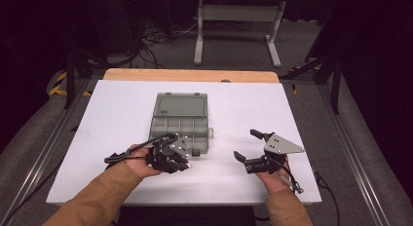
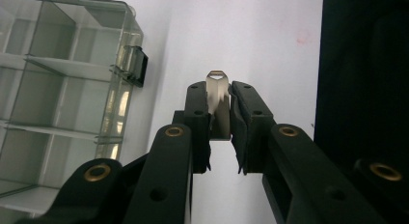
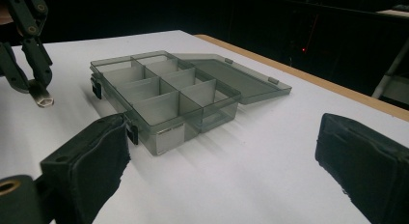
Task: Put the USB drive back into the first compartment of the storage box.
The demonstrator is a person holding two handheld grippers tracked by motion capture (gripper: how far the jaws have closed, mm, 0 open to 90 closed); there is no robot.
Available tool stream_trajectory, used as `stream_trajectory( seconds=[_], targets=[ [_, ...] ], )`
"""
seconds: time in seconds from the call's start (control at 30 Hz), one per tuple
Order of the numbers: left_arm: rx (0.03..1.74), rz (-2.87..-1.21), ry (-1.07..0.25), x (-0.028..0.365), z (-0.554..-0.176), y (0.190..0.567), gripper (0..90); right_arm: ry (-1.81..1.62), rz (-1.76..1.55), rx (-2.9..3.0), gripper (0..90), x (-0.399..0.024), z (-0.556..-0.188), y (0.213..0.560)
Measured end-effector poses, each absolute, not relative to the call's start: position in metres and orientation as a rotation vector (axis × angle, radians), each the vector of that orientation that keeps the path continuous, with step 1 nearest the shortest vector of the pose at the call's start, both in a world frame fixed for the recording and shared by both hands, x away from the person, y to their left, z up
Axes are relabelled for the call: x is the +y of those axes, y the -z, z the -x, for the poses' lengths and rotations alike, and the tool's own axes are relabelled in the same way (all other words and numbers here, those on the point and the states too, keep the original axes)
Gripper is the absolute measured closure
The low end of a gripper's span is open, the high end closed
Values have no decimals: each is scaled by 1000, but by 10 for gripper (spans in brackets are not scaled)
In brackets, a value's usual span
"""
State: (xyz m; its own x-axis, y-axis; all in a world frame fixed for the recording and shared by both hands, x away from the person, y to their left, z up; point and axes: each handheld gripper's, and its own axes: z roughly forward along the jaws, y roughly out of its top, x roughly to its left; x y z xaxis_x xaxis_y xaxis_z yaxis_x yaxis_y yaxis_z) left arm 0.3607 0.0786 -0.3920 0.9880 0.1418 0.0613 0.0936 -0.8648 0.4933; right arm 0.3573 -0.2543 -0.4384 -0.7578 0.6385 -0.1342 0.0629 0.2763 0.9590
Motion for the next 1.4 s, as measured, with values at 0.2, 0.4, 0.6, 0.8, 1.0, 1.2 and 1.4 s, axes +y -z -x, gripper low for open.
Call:
stream_trajectory(
  seconds=[0.2, 0.4, 0.6, 0.8, 1.0, 1.2, 1.4],
  targets=[
    [194, -2607, -142, 82, -364, 388, 784, -1507, -631, 2047, 54, -254, -357, 438],
    [228, -2592, -161, 89, -371, 383, 783, -1505, -628, 2048, 54, -254, -358, 439],
    [281, -2572, -185, 96, -378, 381, 783, -1505, -628, 2048, 54, -254, -358, 439],
    [332, -2540, -221, 107, -387, 376, 783, -1503, -630, 2051, 54, -254, -358, 439],
    [391, -2502, -245, 119, -396, 371, 783, -1503, -629, 2052, 54, -254, -358, 439],
    [467, -2479, -256, 129, -405, 370, 783, -1510, -627, 2049, 54, -255, -358, 439],
    [543, -2458, -285, 137, -414, 370, 783, -1510, -625, 2049, 53, -255, -358, 439]
  ],
)
